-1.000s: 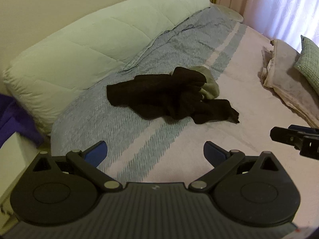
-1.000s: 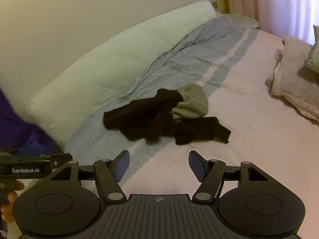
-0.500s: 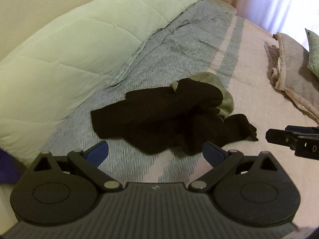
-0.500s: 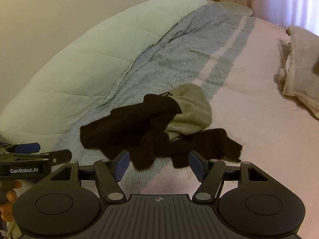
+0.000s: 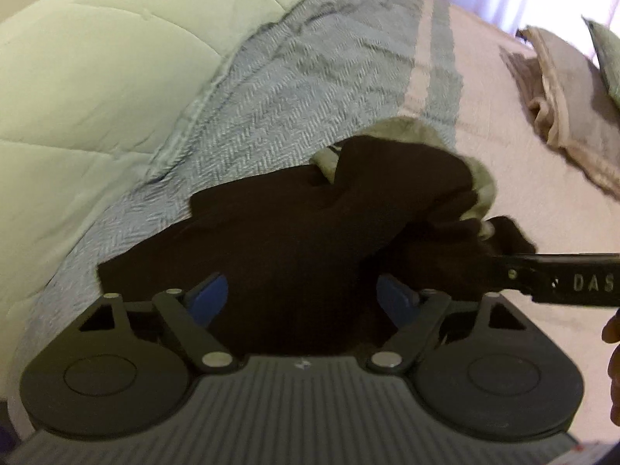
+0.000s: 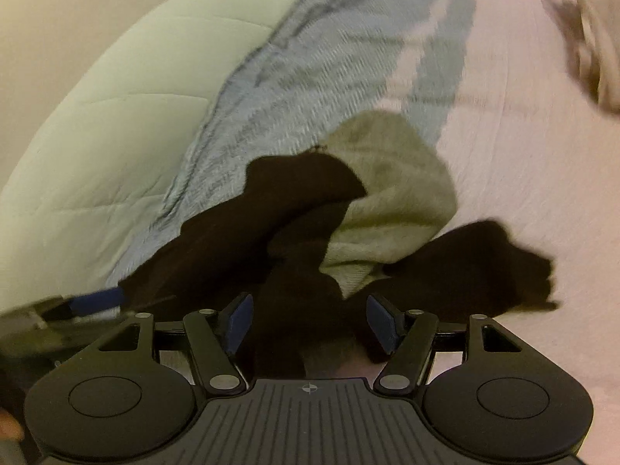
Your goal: Fold clothes
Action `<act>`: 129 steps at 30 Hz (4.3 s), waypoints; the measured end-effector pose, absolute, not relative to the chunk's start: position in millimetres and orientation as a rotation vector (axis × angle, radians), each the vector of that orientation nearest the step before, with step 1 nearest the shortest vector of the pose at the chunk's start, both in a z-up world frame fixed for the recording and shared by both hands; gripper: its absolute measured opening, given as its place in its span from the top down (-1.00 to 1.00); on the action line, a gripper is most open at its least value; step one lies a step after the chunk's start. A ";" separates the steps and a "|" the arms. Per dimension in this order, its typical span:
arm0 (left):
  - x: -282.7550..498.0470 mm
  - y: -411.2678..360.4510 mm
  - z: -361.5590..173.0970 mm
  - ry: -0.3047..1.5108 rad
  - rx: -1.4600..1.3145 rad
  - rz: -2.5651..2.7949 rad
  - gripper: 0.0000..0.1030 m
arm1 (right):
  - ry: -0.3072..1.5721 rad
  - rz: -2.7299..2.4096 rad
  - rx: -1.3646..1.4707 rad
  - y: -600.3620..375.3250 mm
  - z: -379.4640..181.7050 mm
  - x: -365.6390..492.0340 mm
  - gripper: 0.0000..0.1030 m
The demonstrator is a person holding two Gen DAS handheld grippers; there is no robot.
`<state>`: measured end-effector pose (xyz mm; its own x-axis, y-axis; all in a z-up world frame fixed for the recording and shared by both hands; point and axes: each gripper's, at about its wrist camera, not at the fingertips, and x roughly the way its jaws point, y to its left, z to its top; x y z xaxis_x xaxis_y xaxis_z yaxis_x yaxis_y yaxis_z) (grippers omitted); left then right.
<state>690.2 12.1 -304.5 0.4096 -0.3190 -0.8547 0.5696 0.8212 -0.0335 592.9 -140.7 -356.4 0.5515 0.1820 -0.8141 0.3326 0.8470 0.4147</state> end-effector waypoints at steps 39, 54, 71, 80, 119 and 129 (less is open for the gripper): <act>269.2 -201.2 -31.5 0.606 0.080 -1.551 0.94 | -0.004 -0.495 0.511 -351.9 44.3 43.2 0.83; 77.9 -270.5 -166.7 1.116 0.576 -1.296 0.24 | 0.960 -0.861 0.834 -361.1 -144.5 -187.7 -0.52; 52.6 -223.1 -124.3 0.932 0.795 -1.393 -0.28 | 0.859 -0.916 0.824 -283.5 -147.8 -169.6 -0.52; 83.2 -179.7 -121.3 0.907 0.836 -1.443 -0.28 | 0.831 -0.995 0.860 -215.1 -148.0 -141.7 -0.52; -28.3 -290.8 -182.9 1.015 0.793 -1.416 -0.34 | 0.858 -1.042 0.901 -341.4 -190.7 -280.0 -0.52; -142.4 -368.2 -288.1 1.104 0.766 -1.418 -0.61 | 0.954 -1.175 0.941 -462.4 -250.9 -406.6 -0.52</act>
<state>-142.4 -368.2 -288.1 -0.1620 -0.3690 -0.9152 0.9777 0.0653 -0.1994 -406.6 -462.4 -250.9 0.1271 -0.3027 -0.9446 0.9866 0.1369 0.0889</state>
